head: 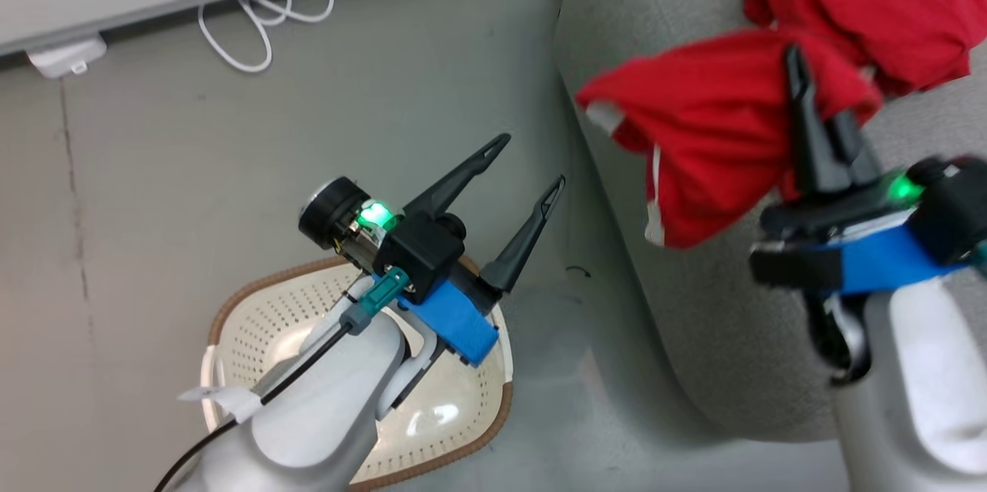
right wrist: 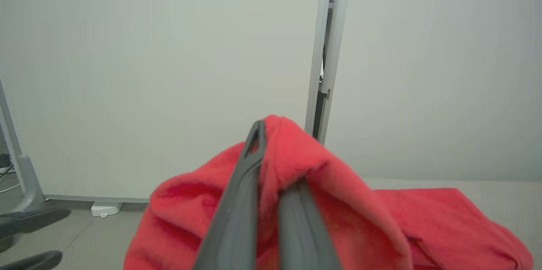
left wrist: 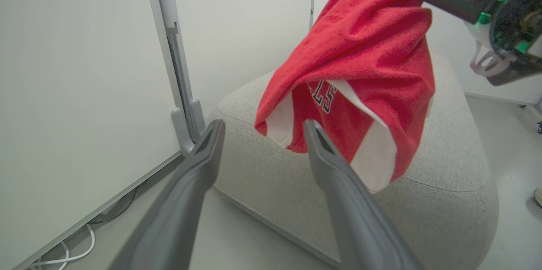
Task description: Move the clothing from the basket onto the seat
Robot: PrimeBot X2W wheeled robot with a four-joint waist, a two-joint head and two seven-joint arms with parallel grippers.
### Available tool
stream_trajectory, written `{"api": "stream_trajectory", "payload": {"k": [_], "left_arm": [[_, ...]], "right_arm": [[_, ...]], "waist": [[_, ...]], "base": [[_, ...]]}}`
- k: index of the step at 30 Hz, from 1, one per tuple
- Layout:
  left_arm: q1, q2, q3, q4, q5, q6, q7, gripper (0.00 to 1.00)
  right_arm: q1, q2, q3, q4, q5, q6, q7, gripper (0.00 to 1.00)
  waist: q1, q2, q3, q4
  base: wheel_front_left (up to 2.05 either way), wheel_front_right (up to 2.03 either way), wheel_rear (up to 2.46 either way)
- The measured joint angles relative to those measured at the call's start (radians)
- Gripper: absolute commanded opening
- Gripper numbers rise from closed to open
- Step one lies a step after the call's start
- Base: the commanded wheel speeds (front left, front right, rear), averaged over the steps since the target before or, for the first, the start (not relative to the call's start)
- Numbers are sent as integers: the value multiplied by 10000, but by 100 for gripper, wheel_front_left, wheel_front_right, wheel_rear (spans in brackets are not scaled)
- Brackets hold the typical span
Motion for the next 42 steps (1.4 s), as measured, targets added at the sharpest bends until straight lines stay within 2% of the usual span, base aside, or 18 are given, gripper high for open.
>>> {"api": "stream_trajectory", "payload": {"k": [8, 16, 22, 29, 35, 42], "left_arm": [[-586, 221, 88, -263, 159, 50, 50, 100], [-1081, 368, 96, -433, 351, 79, 61, 100], [-1407, 395, 65, -548, 437, 88, 94, 100], [-1460, 489, 2, -562, 468, 105, 94, 100], [-1584, 554, -42, -587, 468, 105, 121, 100], [-1639, 604, -109, -593, 464, 107, 140, 100]], "right_arm": [[-2524, -696, -1011, -527, -207, 0, 0, 0], [-4845, -1896, -2324, -606, -449, 0, 0, 0], [-5999, -3283, -3310, 128, -468, 2, 0, 0], [-6174, -4265, -4247, 1547, -140, 0, 0, 0], [-5762, -4326, -4640, 3135, 19, 0, 0, 0], [-5367, -3766, -4514, 4617, 75, 2, -2, 0]], "waist": [[0, -1, 1232, 219], [1, -1, 2478, 430], [1, -1, 3144, 507], [1, 0, 3604, 444], [1, 0, 3834, 439], [0, -1, 3942, 432]], "base": [[0, 0, 0], [0, 0, 0], [0, 0, 0], [0, 0, 0], [0, 0, 0], [0, 0, 0]]}}
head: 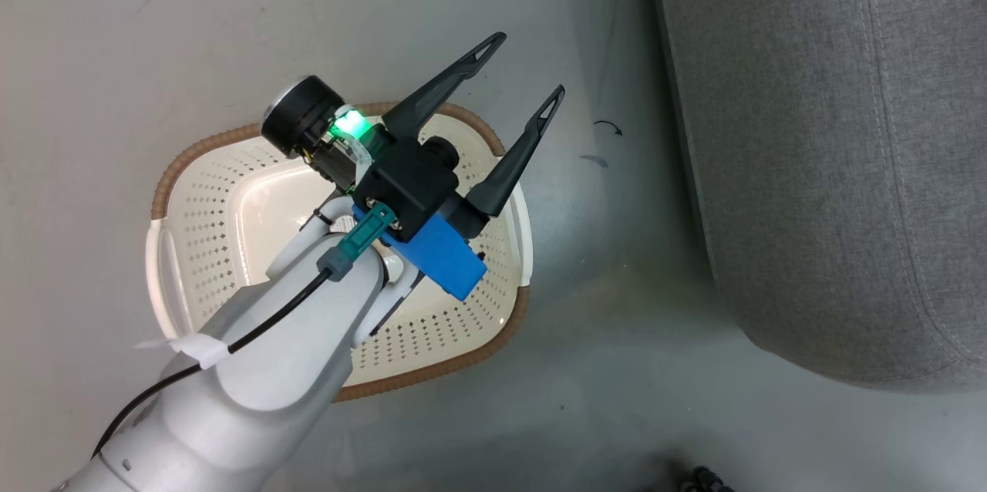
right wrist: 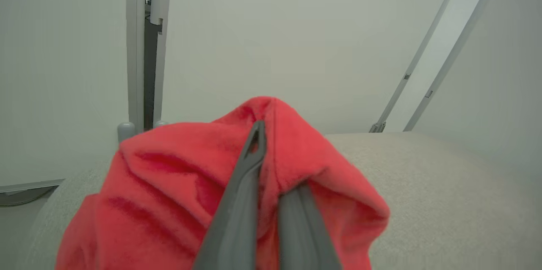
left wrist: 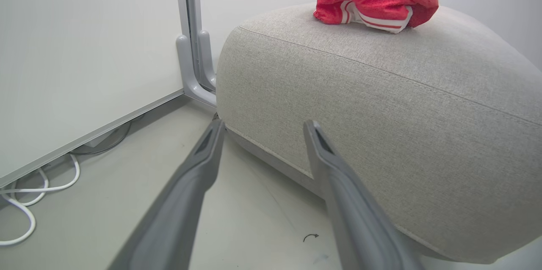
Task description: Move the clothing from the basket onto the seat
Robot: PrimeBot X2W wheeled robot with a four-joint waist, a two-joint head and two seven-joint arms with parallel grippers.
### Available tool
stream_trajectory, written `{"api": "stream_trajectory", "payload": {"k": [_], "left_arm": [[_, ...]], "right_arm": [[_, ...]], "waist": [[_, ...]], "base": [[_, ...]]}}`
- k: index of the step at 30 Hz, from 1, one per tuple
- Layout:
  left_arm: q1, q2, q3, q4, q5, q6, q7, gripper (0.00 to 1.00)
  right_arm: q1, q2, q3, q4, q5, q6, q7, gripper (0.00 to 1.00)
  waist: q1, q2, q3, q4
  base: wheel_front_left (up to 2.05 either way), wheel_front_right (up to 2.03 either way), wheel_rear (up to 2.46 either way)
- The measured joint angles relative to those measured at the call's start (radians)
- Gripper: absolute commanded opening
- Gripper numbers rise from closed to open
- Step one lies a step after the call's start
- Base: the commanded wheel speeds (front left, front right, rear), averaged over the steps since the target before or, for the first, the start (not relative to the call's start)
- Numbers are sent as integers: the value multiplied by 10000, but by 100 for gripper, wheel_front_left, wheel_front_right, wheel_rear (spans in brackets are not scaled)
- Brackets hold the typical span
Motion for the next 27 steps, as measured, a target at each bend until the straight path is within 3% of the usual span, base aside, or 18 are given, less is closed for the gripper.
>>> {"api": "stream_trajectory", "payload": {"k": [6, 7, 8, 9, 21, 27], "left_arm": [[-77, -23, -46, 52, -46, 33, 6, 100], [-77, -23, -48, 61, -52, 40, -2, 100], [-77, -23, -54, 82, -59, 42, -2, 100], [-76, -23, -58, 102, -63, 50, -6, 100], [617, -286, 84, 397, -410, 247, -121, 100], [1275, -408, 679, 249, -529, 435, -138, 100]], "right_arm": [[555, 568, 355, 633, 92, 0, 2, 0], [613, 602, 360, 631, 88, 0, 2, 18], [669, 635, 341, 617, 84, 0, 2, 77], [727, 654, 332, 591, 58, 0, 2, 100], [3150, 1246, 437, -872, -265, 0, 0, 100], [4420, 1574, 685, -1935, -293, 0, 2, 100]], "waist": [[-1, 0, -138, 54], [-1, 1, -182, 54], [-1, 0, -234, 52], [-1, 0, -292, 49], [-2, 1, -1623, 9], [-2, 1, -2529, 145]], "base": [[0, 0, 0], [0, 0, 0], [0, 0, 0], [0, 0, 0], [0, 0, 0], [0, 0, 0]]}}
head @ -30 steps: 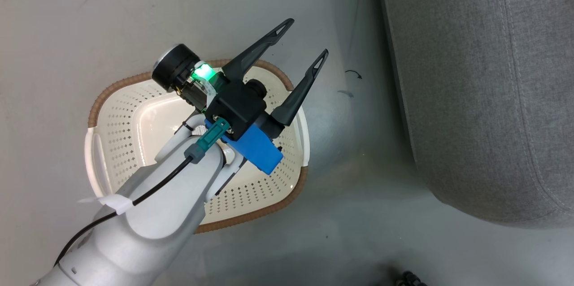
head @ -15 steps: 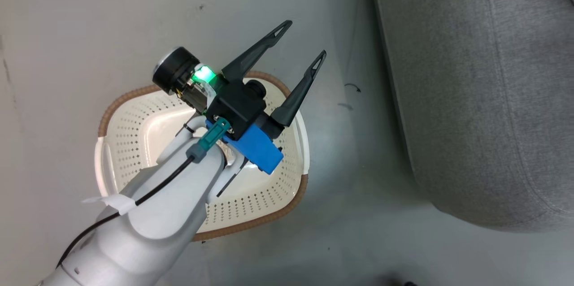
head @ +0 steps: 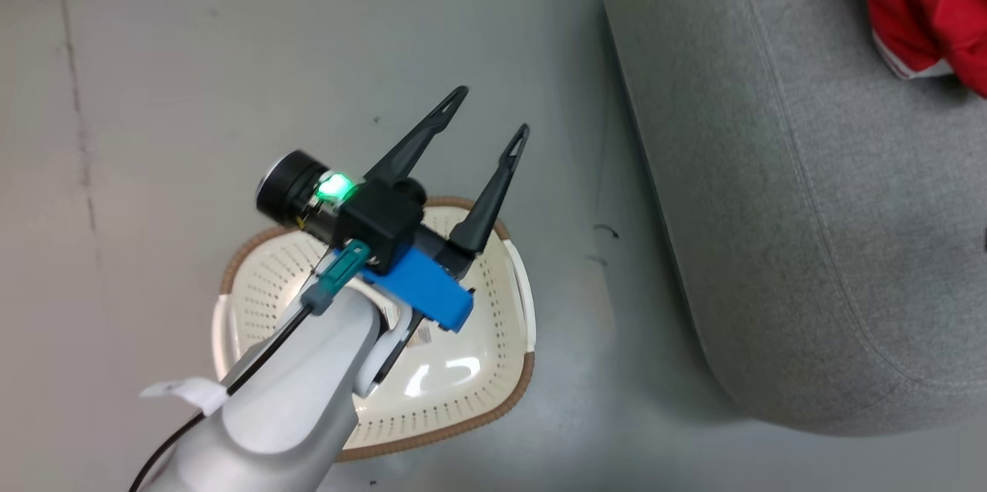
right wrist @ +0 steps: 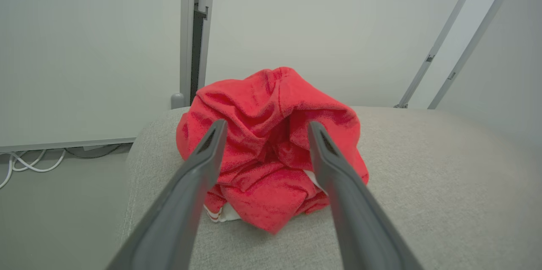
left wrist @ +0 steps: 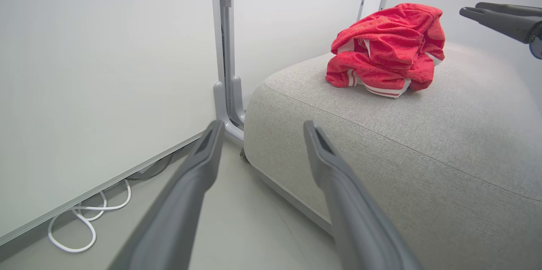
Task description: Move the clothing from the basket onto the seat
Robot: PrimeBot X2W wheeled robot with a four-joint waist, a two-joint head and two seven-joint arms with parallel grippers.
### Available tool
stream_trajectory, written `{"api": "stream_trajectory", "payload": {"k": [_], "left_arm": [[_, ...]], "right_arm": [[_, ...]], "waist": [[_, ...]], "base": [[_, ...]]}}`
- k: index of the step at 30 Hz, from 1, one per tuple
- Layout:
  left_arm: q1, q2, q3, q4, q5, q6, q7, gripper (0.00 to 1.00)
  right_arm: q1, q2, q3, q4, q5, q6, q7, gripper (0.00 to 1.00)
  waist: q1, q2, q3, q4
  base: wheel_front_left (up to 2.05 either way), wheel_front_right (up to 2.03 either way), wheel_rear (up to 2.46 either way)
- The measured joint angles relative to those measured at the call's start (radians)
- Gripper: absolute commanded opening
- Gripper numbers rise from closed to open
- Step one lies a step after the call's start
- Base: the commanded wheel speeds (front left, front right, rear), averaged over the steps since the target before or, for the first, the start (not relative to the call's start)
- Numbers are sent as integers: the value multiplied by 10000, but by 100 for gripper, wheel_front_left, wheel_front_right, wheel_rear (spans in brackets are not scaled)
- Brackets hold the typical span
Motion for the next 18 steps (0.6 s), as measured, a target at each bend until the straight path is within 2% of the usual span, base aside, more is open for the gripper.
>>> {"api": "stream_trajectory", "payload": {"k": [9, 18], "left_arm": [[1613, -13, 1555, -523, 25, 305, 0, 100], [3099, -176, 3446, -1210, 433, 299, -12, 100]], "right_arm": [[1240, 499, 949, -1436, 33, 0, 0, 100], [1984, 1103, 2050, -2044, -42, 0, -2, 100]], "waist": [[-1, 0, -1288, 481], [-2, 0, -2288, 1186]], "base": [[0, 0, 0], [0, 0, 0]]}}
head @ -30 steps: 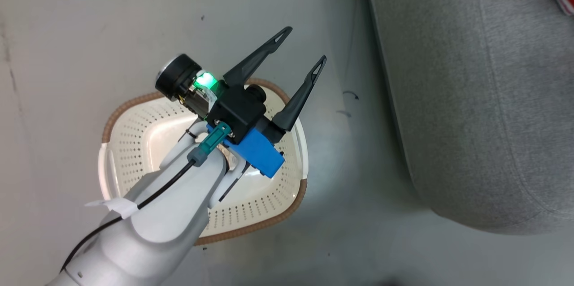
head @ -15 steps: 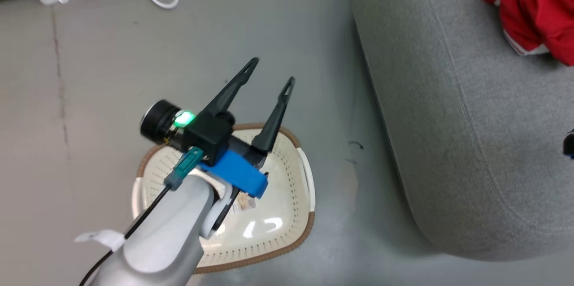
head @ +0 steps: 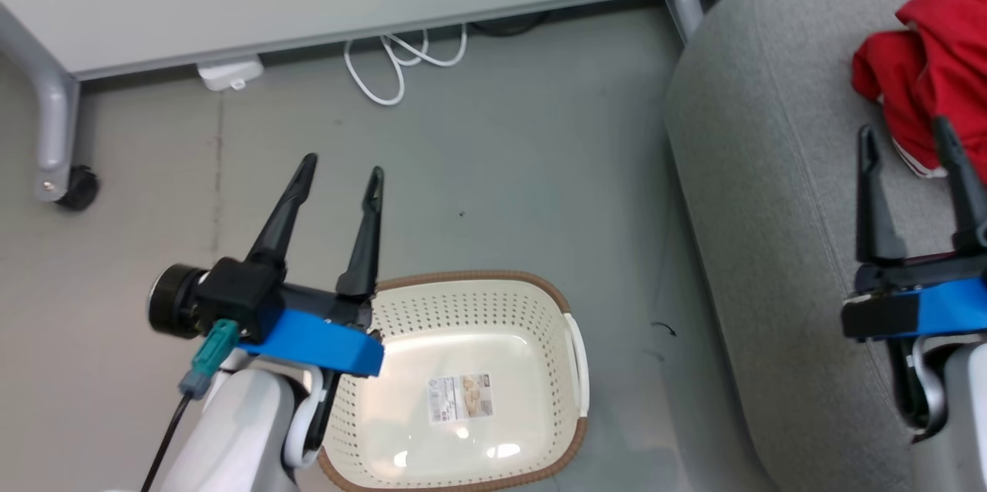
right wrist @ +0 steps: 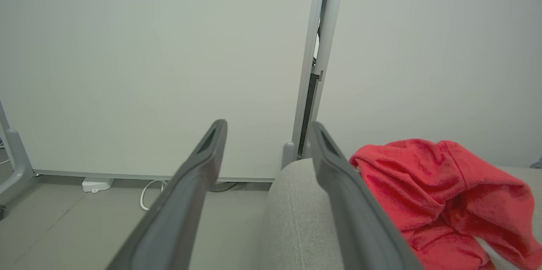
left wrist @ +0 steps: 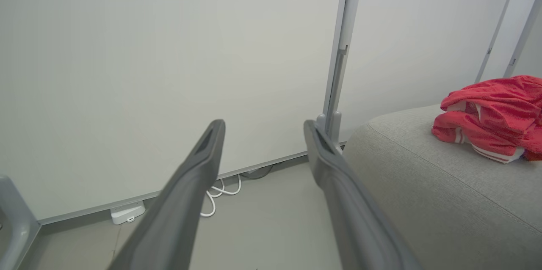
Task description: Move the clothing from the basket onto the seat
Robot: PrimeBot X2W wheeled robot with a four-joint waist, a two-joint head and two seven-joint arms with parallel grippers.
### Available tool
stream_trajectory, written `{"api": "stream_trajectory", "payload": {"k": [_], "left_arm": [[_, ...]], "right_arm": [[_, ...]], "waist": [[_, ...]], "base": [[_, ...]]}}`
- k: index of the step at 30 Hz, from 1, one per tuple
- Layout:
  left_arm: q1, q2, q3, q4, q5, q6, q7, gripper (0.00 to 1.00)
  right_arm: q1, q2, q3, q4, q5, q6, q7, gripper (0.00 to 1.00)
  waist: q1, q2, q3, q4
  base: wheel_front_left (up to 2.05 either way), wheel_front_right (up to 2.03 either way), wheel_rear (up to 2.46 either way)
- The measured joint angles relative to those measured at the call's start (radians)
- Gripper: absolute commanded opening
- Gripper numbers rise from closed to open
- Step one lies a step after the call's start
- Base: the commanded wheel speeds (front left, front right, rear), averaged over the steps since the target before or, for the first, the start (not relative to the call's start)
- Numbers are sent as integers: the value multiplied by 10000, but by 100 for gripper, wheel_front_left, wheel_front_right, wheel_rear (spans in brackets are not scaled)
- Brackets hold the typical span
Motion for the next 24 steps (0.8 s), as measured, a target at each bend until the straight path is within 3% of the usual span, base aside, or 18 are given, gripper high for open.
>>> {"api": "stream_trajectory", "payload": {"k": [13, 24], "left_arm": [[1409, -533, 1923, -136, 679, -426, 0, 100], [2331, -1020, 2872, -38, 1022, -708, 0, 100]], "right_arm": [[1125, 869, 410, -267, -38, 0, 0, 100], [1988, 1139, 316, -280, -104, -2, 2, 100]], "waist": [[0, 0, -993, 762], [1, 0, -1705, 853]], "base": [[0, 0, 0], [0, 0, 0]]}}
